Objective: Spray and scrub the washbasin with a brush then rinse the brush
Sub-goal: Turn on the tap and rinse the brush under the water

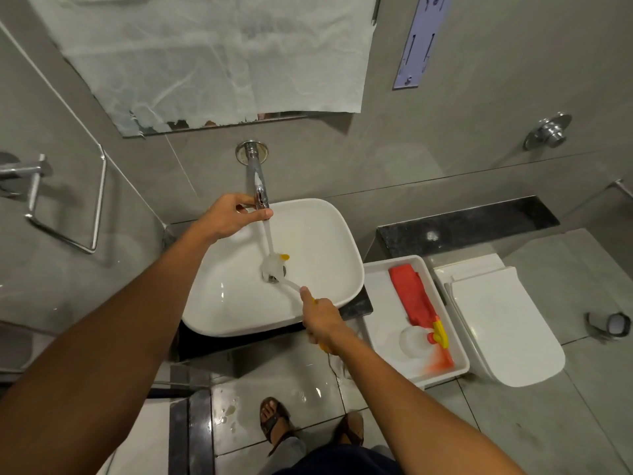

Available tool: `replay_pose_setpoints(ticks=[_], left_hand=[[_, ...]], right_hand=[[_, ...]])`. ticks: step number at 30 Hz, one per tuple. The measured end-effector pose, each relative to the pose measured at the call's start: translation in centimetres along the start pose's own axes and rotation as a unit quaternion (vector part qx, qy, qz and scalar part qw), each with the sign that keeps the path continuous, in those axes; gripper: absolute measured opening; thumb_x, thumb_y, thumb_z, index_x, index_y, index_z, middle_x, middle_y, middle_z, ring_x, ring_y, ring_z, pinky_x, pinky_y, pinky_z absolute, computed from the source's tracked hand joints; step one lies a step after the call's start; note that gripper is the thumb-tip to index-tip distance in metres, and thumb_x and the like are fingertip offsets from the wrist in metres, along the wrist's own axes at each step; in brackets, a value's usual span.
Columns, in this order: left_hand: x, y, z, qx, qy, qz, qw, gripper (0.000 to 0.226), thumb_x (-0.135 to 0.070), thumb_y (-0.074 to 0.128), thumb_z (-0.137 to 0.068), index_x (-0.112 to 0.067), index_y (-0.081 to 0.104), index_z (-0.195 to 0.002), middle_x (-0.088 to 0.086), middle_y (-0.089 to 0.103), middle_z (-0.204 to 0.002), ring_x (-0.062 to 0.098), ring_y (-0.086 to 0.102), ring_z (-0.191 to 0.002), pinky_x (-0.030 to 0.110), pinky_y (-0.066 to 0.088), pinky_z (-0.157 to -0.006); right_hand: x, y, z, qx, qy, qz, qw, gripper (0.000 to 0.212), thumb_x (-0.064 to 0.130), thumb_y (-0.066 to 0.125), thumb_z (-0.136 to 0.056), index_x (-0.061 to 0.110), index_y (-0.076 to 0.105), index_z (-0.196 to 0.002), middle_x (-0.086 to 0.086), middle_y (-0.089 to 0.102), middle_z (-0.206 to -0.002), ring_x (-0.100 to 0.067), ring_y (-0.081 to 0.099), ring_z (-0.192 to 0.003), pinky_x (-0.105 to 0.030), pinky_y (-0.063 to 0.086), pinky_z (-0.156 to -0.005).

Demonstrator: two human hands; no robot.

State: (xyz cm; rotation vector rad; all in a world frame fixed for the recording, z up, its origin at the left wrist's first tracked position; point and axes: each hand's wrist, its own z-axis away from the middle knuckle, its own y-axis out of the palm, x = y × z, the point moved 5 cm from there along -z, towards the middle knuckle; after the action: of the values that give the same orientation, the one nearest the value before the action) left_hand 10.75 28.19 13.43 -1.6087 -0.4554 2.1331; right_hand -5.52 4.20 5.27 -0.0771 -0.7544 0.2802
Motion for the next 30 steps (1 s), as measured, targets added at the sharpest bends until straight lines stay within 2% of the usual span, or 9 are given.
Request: replay_pose_setpoints(ticks=[3, 8, 14, 16, 18, 21, 25, 28, 30], left_hand=[[0.3, 0.5, 0.1, 0.000, 0.007, 0.024, 1.000, 0.037, -0.049, 0.085, -0.088, -0.024, 0.083, -0.116, 0.013, 0.078, -0.120, 0.019, 0.060, -0.100, 0.036, 0.049, -0.096], [0.4, 0.4, 0.0, -0.011, 0.002, 0.034, 0.999, 0.033, -0.047, 0.088, -0.085, -0.026, 0.085, -0.110, 0.009, 0.077, -0.112, 0.019, 0.060, -0.101, 0.035, 0.048, -0.094], [0.5, 0.7, 0.3, -0.023, 0.008, 0.042, 0.999, 0.017, -0.048, 0.089, -0.084, -0.036, 0.085, -0.096, -0.003, 0.073, -0.093, 0.013, 0.055, -0.084, 0.027, 0.048, -0.082], [0.4, 0.7, 0.4, -0.027, 0.009, 0.039, 0.999, 0.021, -0.048, 0.089, -0.085, -0.034, 0.085, -0.100, -0.004, 0.073, -0.093, 0.013, 0.055, -0.082, 0.028, 0.048, -0.083], [0.2, 0.6, 0.5, -0.028, 0.009, 0.040, 0.999, 0.023, -0.047, 0.088, -0.085, -0.033, 0.085, -0.102, -0.001, 0.072, -0.094, 0.014, 0.054, -0.083, 0.030, 0.047, -0.085], [0.1, 0.8, 0.7, -0.038, 0.003, 0.043, 0.998, 0.026, -0.047, 0.089, -0.085, -0.031, 0.085, -0.105, 0.002, 0.068, -0.094, 0.016, 0.053, -0.086, 0.032, 0.046, -0.086], [0.1, 1.2, 1.2, -0.071, -0.011, 0.025, 0.997, 0.042, -0.053, 0.087, -0.084, -0.025, 0.083, -0.115, 0.002, 0.071, -0.097, 0.021, 0.059, -0.094, 0.038, 0.049, -0.098], [-0.5, 1.5, 1.6, -0.120, -0.008, -0.020, 0.993, 0.046, -0.054, 0.088, -0.083, -0.022, 0.083, -0.115, 0.006, 0.079, -0.107, 0.030, 0.067, -0.114, 0.053, 0.041, -0.119], [-0.8, 1.5, 2.0, -0.156, -0.012, -0.034, 0.987, 0.046, -0.057, 0.088, -0.080, -0.023, 0.084, -0.111, 0.004, 0.080, -0.102, 0.029, 0.065, -0.119, 0.045, 0.036, -0.116]], right_hand=[[-1.0, 0.5, 0.5, 0.144, 0.137, -0.237, 0.951, 0.052, 0.055, 0.041, -0.106, 0.018, 0.044, -0.071, 0.004, 0.036, -0.055, -0.007, 0.029, -0.038, -0.017, 0.025, -0.033], [-0.7, 0.6, 1.5, 0.299, 0.215, -0.426, 0.826, 0.049, 0.046, 0.047, -0.107, 0.016, 0.045, -0.069, 0.005, 0.036, -0.048, -0.007, 0.035, -0.032, -0.015, 0.025, -0.029], [-0.5, 0.4, 1.9, 0.335, 0.203, -0.453, 0.801, 0.046, 0.045, 0.047, -0.107, 0.016, 0.045, -0.072, 0.004, 0.038, -0.049, -0.007, 0.037, -0.032, -0.014, 0.026, -0.030], [-0.5, 0.4, 1.7, 0.309, 0.197, -0.423, 0.829, 0.048, 0.047, 0.047, -0.107, 0.017, 0.045, -0.070, 0.005, 0.037, -0.049, -0.007, 0.035, -0.033, -0.014, 0.026, -0.030], [-0.5, 0.3, 1.3, 0.241, 0.168, -0.349, 0.890, 0.051, 0.051, 0.046, -0.106, 0.017, 0.045, -0.069, 0.005, 0.035, -0.051, -0.007, 0.032, -0.035, -0.016, 0.026, -0.030], [0.5, -0.3, 0.8, 0.092, 0.029, -0.103, 0.990, 0.052, 0.059, 0.040, -0.104, 0.015, 0.050, -0.078, -0.001, 0.046, -0.062, -0.014, 0.041, -0.047, -0.025, 0.038, -0.042], [2.4, 0.4, 1.0, -0.039, -0.116, 0.244, 0.962, 0.065, 0.059, 0.030, -0.106, 0.003, 0.061, -0.112, -0.021, 0.065, -0.107, -0.039, 0.064, -0.099, -0.042, 0.049, -0.081], [2.4, 0.9, 0.9, -0.075, -0.112, 0.263, 0.955, 0.062, 0.059, 0.030, -0.106, 0.004, 0.055, -0.122, -0.019, 0.062, -0.119, -0.037, 0.061, -0.110, -0.039, 0.044, -0.081], [2.2, 1.1, 0.6, -0.082, -0.112, 0.264, 0.955, 0.060, 0.058, 0.030, -0.107, 0.005, 0.054, -0.121, -0.018, 0.061, -0.120, -0.037, 0.061, -0.111, -0.040, 0.046, -0.083]])
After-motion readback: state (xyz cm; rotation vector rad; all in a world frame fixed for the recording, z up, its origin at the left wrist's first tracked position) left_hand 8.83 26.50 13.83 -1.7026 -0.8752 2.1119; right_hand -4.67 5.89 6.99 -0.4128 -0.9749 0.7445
